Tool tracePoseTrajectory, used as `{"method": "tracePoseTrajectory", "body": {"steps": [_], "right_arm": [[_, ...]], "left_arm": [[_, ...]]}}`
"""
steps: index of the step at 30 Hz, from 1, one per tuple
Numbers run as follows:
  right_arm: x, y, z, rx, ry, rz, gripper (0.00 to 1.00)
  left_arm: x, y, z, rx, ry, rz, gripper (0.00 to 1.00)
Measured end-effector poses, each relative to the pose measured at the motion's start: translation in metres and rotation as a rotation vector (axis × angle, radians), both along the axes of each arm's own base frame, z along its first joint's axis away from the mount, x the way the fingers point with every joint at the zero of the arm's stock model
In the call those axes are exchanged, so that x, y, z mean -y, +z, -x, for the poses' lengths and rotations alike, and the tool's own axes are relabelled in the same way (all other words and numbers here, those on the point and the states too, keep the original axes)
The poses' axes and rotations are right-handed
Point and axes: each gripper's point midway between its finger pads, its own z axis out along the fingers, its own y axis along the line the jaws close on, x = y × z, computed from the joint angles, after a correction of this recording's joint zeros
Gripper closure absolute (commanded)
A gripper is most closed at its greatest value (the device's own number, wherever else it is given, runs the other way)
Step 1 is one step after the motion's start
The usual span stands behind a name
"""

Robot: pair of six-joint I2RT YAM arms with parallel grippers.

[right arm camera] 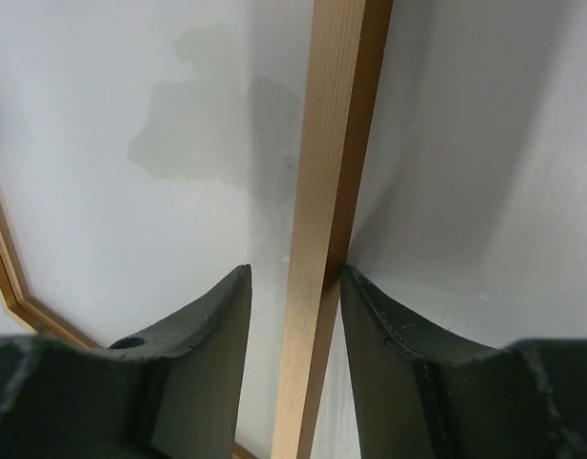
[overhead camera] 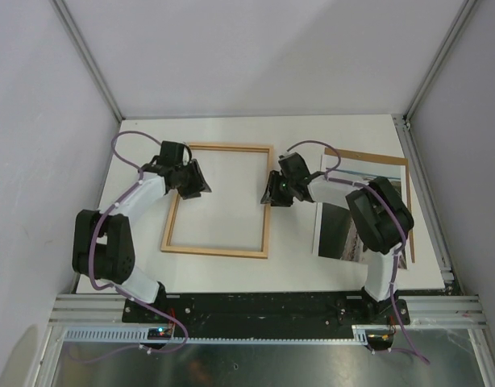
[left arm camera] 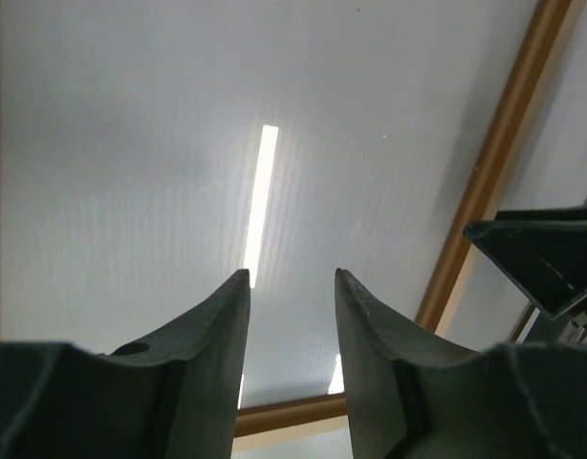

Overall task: Put the photo into the frame
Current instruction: Move the frame body to the center of the board.

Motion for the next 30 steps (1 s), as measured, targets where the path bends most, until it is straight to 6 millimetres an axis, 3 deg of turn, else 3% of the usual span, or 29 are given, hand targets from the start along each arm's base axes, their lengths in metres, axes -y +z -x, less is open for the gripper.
{"method": "tracePoseTrajectory", "body": {"steps": [20,26,30], "right_arm": [[-0.047,0.005,-0.083,0.142,0.036,-0.019,0.44],[-0.044,0.007,-0.086,0.146,0.029,-0.005,0.38],[-0.025,0.022,-0.083,0.127,0.004,0.010,0.34]], "left_arm": [[0.029,0.001,0.011,0.000,-0.082,0.006,0.53],[0.036,0.001,0.014,0.002,-0.105,0.006,0.52],[0.054,0.009,0.015,0.023,-0.150,0.012,0.51]]}}
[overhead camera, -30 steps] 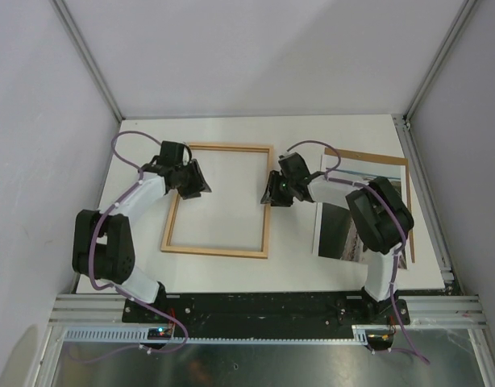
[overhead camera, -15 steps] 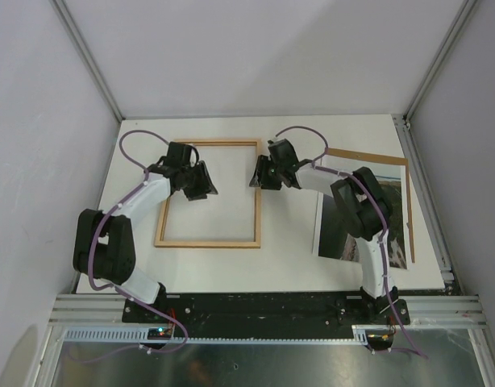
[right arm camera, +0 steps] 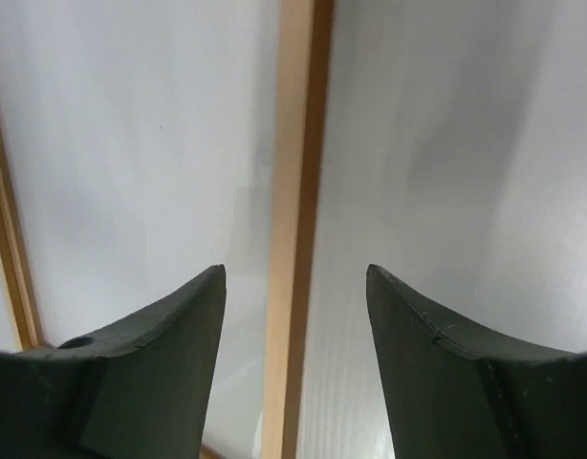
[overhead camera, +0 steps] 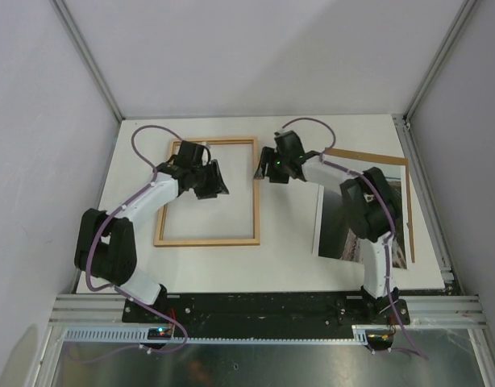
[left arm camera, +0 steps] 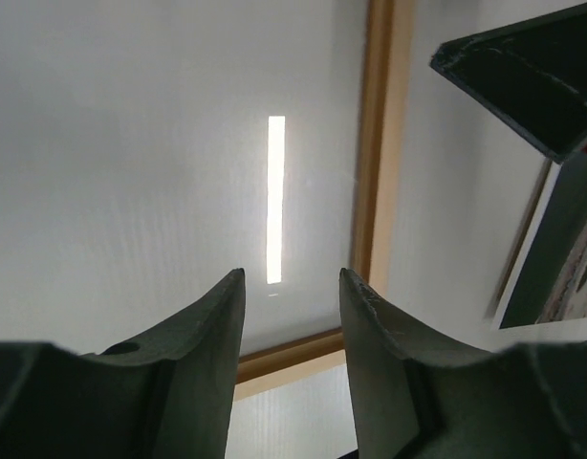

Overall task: Put the photo into the frame
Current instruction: Move the frame body to the center of the board, then move the photo to the backboard.

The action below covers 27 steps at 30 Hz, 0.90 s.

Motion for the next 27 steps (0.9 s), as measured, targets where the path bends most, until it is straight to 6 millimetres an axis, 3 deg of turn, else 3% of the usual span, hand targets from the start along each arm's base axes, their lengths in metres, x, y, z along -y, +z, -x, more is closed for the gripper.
{"method": "tracePoseTrajectory", "body": {"steps": [2,5,9,11,13,15,19,20,24,27], "right_arm": [[0.018,0.018,0.000,0.011,-0.027,0.004,0.33],[0.060,0.070,-0.002,0.079,-0.103,-0.008,0.32],[0.136,0.139,0.002,0.205,-0.259,-0.036,0.31],[0.183,0.155,0.012,0.245,-0.366,-0.018,0.30],[0.219,0.150,0.030,0.244,-0.456,0.019,0.29],[0.242,0.131,0.050,0.202,-0.512,0.060,0.28],[0.284,0.066,0.103,0.032,-0.608,0.151,0.26],[0.293,0.060,0.109,0.011,-0.633,0.162,0.26],[0.322,0.043,0.134,-0.043,-0.723,0.187,0.25],[0.326,0.045,0.135,-0.028,-0.735,0.180,0.25]], "left_arm": [[0.010,0.007,-0.001,0.019,-0.025,0.005,0.50],[0.035,0.020,-0.003,0.056,-0.081,0.018,0.49],[0.083,0.034,-0.002,0.097,-0.186,0.040,0.47],[0.116,0.035,0.002,0.112,-0.257,0.058,0.46],[0.149,0.030,0.009,0.108,-0.330,0.078,0.45],[0.180,0.021,0.016,0.091,-0.393,0.095,0.44],[0.236,-0.011,0.035,0.026,-0.524,0.132,0.42],[0.247,-0.020,0.041,0.007,-0.552,0.141,0.41],[0.275,-0.048,0.063,-0.072,-0.639,0.171,0.41],[0.284,-0.060,0.073,-0.119,-0.672,0.195,0.41]]}}
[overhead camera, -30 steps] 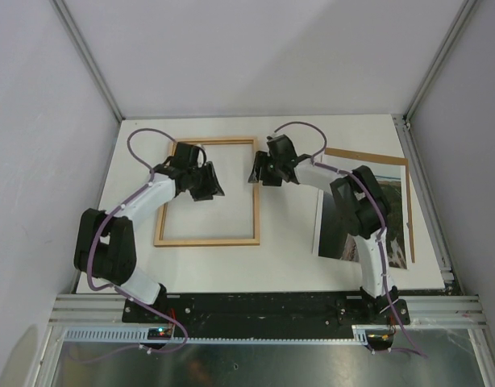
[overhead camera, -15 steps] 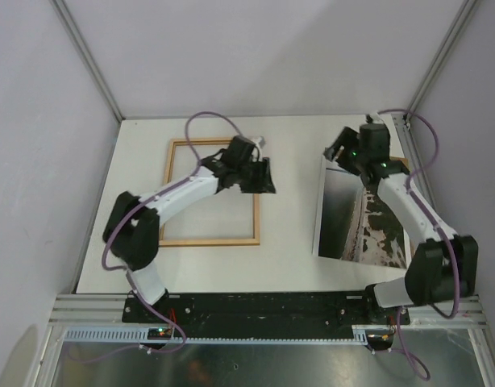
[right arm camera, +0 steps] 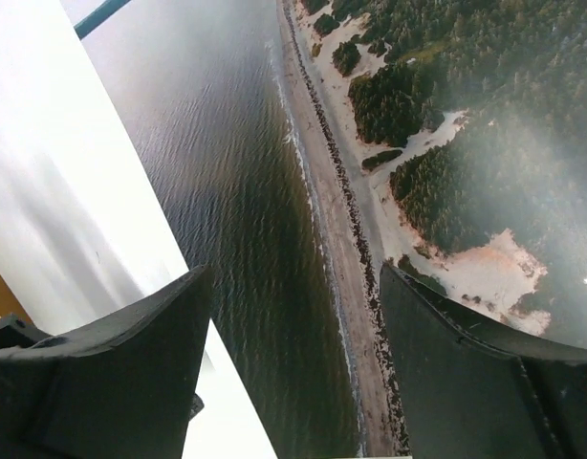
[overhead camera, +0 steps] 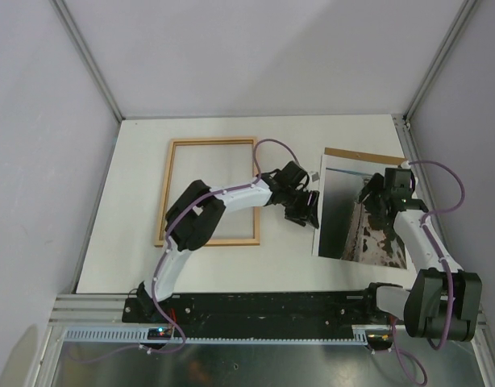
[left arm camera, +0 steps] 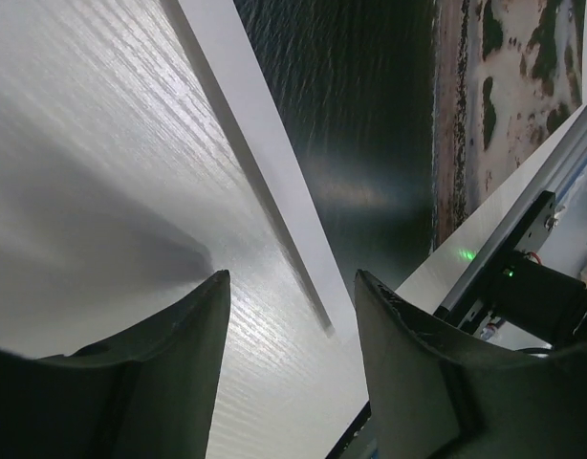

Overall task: Put the photo into the frame
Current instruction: Move the photo to the backboard.

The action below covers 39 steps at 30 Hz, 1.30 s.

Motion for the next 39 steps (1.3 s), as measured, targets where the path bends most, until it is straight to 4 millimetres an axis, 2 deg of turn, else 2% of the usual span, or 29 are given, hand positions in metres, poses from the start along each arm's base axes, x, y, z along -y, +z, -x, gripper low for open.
{"method": "tracePoseTrajectory", "body": {"steps": [5,17,30,34,39], "right_arm": [[-0.003,-0.005,0.001,0.004,0.014,-0.013,0.25],[-0.011,-0.003,-0.008,0.037,0.061,-0.043,0.25],[-0.017,-0.005,-0.010,0.041,0.088,-0.066,0.25],[-0.018,-0.005,-0.011,0.042,0.093,-0.072,0.25],[-0.020,-0.006,-0.011,0.044,0.102,-0.082,0.25]], "left_arm": [[0.007,-0.008,0.003,-0.036,-0.022,0.019,0.41],[0.023,-0.008,0.004,-0.079,-0.058,0.089,0.42],[0.033,-0.011,0.005,-0.116,-0.070,0.124,0.48],[0.034,-0.012,0.005,-0.122,-0.070,0.129,0.53],[0.035,-0.014,0.004,-0.126,-0.065,0.132,0.69]]}}
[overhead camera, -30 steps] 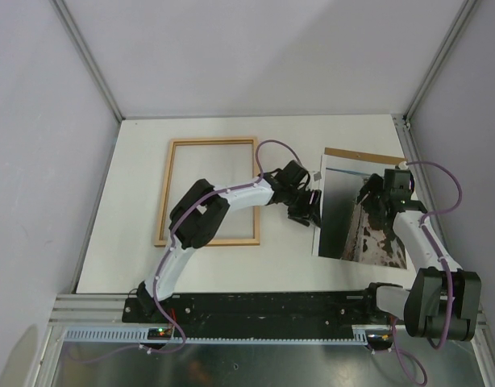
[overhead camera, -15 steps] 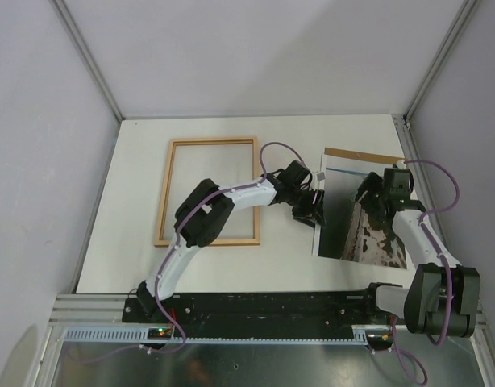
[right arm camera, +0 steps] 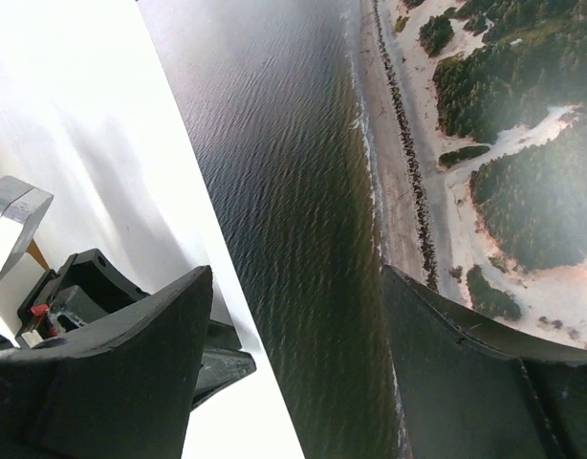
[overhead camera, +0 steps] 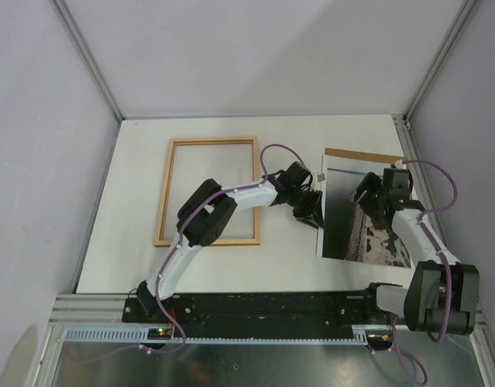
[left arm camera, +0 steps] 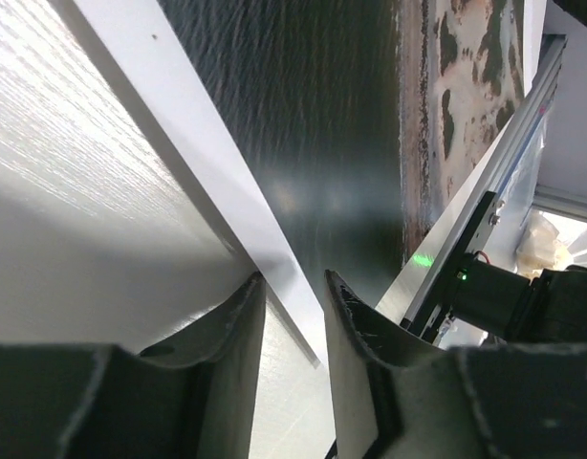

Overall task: Put the photo into the frame
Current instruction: Move the photo to the backboard.

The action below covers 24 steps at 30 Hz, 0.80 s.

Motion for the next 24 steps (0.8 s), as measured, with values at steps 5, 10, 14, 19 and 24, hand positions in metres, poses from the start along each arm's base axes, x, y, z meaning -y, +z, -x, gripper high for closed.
{"method": "tracePoseTrajectory", "body": {"steps": [5,10,14,19,24], "right_arm": [[-0.001,-0.002,-0.002,-0.001,0.006,-0.006,0.25],[-0.002,-0.002,-0.002,-0.002,0.009,-0.009,0.25],[-0.002,-0.004,-0.002,-0.005,0.009,-0.010,0.25],[-0.004,-0.006,-0.001,-0.012,0.013,-0.011,0.24],[-0.019,-0.009,-0.001,-0.017,0.059,0.010,0.24]], "left_arm": [[-0.001,-0.006,-0.003,-0.017,0.017,-0.007,0.88],[-0.004,-0.008,-0.005,-0.029,0.033,-0.011,0.99],[-0.005,-0.009,-0.007,-0.036,0.044,-0.002,1.00],[-0.019,-0.009,-0.007,-0.049,0.067,-0.005,1.00],[-0.055,-0.007,-0.017,-0.063,0.125,-0.030,1.00]]}}
